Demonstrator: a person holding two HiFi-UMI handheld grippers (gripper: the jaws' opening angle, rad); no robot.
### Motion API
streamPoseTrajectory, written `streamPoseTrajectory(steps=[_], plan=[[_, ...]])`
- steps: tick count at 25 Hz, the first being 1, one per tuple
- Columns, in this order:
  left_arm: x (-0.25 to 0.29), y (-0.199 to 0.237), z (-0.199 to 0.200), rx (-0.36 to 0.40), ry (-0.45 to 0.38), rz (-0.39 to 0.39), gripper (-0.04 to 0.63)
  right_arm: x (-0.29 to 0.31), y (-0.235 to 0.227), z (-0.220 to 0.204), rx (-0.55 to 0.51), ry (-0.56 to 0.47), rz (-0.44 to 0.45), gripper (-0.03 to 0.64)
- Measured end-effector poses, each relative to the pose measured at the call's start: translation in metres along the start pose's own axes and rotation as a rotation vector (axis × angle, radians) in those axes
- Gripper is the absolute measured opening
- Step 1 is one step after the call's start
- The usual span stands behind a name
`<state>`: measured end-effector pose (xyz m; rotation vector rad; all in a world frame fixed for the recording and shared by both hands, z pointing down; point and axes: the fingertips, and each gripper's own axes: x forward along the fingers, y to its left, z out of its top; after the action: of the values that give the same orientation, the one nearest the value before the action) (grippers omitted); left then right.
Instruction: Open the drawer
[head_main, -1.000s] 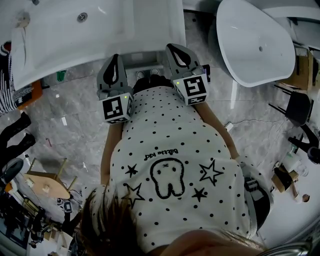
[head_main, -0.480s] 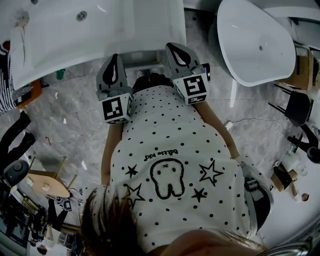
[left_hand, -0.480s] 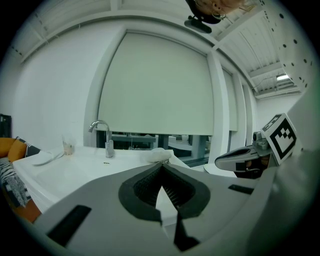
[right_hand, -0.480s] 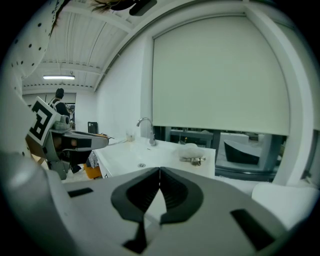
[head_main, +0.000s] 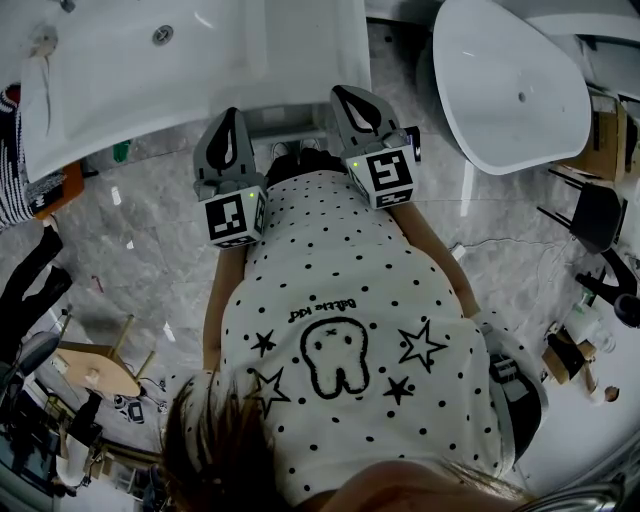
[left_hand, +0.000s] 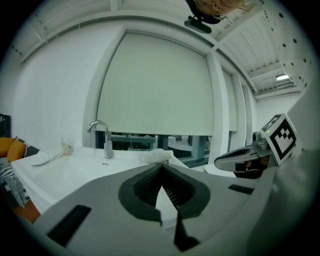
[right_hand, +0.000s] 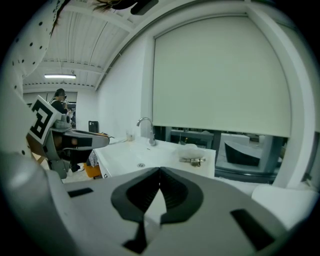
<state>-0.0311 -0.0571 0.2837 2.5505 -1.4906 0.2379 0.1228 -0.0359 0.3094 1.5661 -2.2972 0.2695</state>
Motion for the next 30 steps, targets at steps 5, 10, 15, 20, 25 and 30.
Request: streamPoseTrajectory(steps=[5,10,15,20,25,30], plan=[[0.0006,0.0002,0.0007,0.001,-0.004,-0.001,0.005,0.0012,-0.0002,0.0011,-0.01,-0.007,0.0,0.014],[0.0004,0.0001,0.0,0.001,-0.005,-0.003,0.005,0.0016,0.0023,0.0003,-0.012,0.002,0.009,0.014],[0.0011,-0.0011,0.0003,0.004,-0.007,-0.007,0.005,0.0018,0.0027,0.0021,-0.03,-0.01,0.009,0.014],[0.0015,-0.0017,0.0002,0.004,-0.006,-0.007,0.005,0.0018,0.002,0.0019,-0.033,-0.007,0.009,0.014],[0.0019,-0.0004,0.0006,-0.001,-0.008,-0.004,0.005,0.0021,0.0012,0.0023,-0.036,-0.004,0.008,0.014],[0.0023,-0.0003,0.0003,-0.002,-0.007,-0.003,0.005,0.0024,0.0012,0.0025,-0.039,-0.004,0.009,0.014]])
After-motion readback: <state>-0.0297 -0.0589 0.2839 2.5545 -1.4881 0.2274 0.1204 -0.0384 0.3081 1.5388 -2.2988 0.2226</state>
